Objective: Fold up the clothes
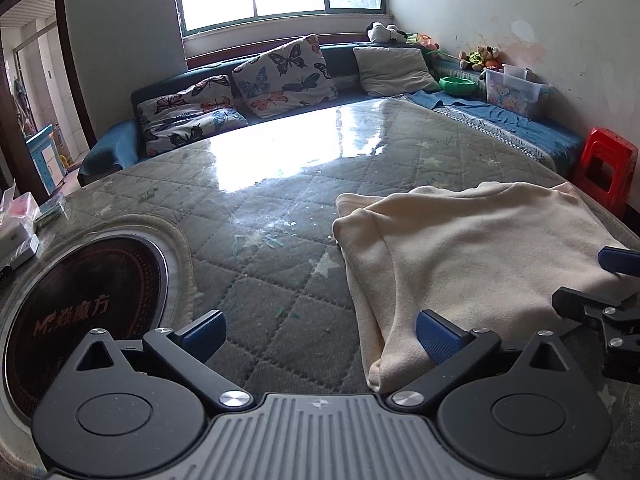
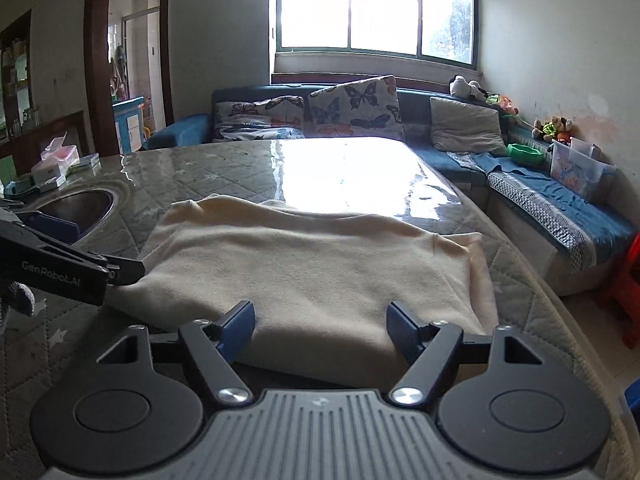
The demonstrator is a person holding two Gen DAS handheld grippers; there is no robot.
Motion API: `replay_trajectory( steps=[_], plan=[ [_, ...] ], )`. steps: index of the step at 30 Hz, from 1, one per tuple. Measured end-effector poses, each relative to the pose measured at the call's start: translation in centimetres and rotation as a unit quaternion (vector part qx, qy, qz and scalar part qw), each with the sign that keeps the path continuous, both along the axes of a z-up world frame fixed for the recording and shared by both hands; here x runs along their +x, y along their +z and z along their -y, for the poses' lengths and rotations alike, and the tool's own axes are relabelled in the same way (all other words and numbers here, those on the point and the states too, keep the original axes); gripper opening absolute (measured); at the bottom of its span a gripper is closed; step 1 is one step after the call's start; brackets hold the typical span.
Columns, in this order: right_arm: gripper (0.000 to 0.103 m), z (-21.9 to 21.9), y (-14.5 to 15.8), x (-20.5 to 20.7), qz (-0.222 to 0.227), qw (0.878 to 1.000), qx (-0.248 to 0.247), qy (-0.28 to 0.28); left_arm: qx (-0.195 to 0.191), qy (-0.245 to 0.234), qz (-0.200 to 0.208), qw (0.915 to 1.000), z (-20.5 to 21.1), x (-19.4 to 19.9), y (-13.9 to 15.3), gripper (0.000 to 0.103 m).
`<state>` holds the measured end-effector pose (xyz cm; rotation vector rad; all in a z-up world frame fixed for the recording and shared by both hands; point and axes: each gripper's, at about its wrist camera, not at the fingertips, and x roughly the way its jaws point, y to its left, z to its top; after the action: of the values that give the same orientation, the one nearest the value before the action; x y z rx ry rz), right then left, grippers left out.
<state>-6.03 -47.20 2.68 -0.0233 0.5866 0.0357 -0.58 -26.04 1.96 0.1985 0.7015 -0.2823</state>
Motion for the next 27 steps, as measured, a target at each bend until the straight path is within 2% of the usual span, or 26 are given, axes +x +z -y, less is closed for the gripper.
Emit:
replay_trajectory(
  steps=[2, 6, 11, 16, 27],
  plan=[
    [0.080, -0.1, 0.2, -0.2, 0.003, 1.000, -0.002, -0.001, -0.004, 0.001, -0.002, 1.0000, -0.2, -0.3, 0.1, 0.103],
    [0.082, -0.3, 0.3, -0.8, 0.005, 1.000, -0.002, -0.009, -0.008, 0.001, -0.007, 0.9999, -0.5, -1.0, 0.1, 0.103],
    [0.091, -0.3, 0.3, -1.8, 0.004, 1.000, 0.012, -0.021, -0.012, 0.003, -0.018, 0.9998, -1.0, -1.9, -0.2, 0.103],
    [0.100, -0.6, 0.2, -2.7, 0.003, 0.999, 0.007, -0.037, -0.014, 0.006, -0.031, 0.9994, -1.6, -3.0, -0.7, 0.103],
    [0.103, -0.5, -0.3, -4.5, -0.008, 0.998, 0.013, -0.061, -0.032, 0.012, -0.048, 0.9983, -2.3, -5.0, -0.9, 0.103]
  ],
)
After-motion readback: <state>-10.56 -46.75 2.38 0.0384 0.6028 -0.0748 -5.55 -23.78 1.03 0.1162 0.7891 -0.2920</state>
